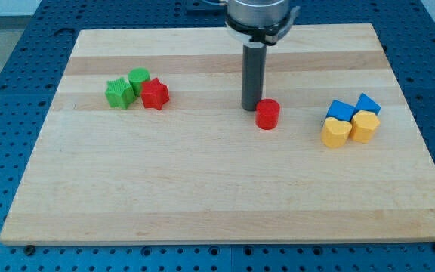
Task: Push red circle along with group of blocks a bit right
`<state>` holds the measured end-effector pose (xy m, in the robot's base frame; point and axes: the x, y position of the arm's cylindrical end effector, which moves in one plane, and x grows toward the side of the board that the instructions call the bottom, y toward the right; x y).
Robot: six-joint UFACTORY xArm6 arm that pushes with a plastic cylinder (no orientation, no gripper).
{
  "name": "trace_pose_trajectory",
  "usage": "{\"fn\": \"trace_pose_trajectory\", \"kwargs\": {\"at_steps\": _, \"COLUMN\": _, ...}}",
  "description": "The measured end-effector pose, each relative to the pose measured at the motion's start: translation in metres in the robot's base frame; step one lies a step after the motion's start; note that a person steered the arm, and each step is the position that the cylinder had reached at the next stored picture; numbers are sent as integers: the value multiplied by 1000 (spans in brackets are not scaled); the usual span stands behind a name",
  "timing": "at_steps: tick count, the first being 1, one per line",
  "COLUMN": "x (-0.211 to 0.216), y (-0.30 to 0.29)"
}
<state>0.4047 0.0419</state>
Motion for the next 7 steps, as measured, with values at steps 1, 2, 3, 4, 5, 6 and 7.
{"fn": "trace_pose_trajectory", "kwargs": {"at_steps": 1, "x": 0, "y": 5}}
{"fn": "trace_pose_trajectory", "kwargs": {"at_steps": 2, "x": 0, "y": 5}}
{"fn": "trace_pose_trajectory", "kwargs": {"at_steps": 3, "x": 4, "y": -12}}
{"fn": "trace_pose_trajectory", "kwargs": {"at_steps": 4, "x": 8, "y": -15}}
{"fn": "trace_pose_trajectory", "kwargs": {"at_steps": 5, "x": 21, "y": -8}}
{"fn": "trace_pose_trajectory", "kwargs": {"at_steps": 6, "x": 20, "y": -4}}
{"fn": "trace_pose_trajectory", "kwargs": {"at_steps": 7, "x": 25, "y": 9}}
